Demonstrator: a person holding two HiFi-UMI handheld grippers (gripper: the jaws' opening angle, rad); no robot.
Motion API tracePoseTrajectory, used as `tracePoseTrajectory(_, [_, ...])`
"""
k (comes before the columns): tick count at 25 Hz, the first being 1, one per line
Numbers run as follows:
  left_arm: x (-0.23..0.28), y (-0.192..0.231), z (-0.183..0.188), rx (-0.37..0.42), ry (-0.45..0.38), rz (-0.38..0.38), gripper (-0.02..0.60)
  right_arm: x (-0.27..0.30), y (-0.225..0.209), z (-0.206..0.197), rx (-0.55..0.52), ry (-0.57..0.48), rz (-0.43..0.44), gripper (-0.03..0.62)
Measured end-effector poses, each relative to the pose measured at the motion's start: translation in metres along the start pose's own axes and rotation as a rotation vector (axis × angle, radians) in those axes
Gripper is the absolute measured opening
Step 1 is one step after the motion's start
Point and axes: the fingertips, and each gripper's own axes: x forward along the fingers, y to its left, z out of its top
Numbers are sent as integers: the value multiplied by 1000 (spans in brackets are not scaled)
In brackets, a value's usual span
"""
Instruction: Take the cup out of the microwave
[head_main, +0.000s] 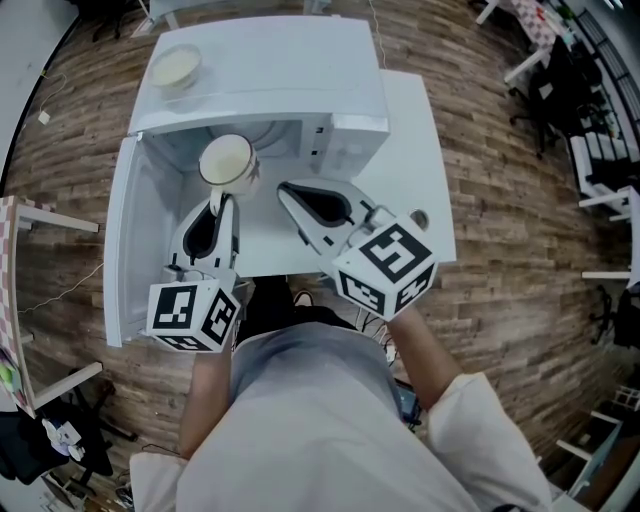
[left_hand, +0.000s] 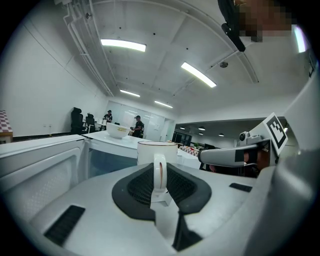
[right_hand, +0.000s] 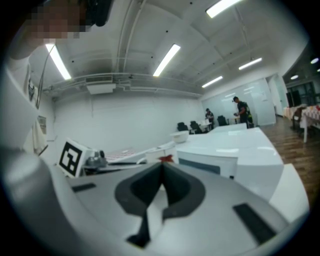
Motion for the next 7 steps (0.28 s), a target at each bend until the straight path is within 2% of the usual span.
tracePoseTrajectory(7, [0,1,-3,-9,2,-2,66,0,0,-2,-1,5,-5,21])
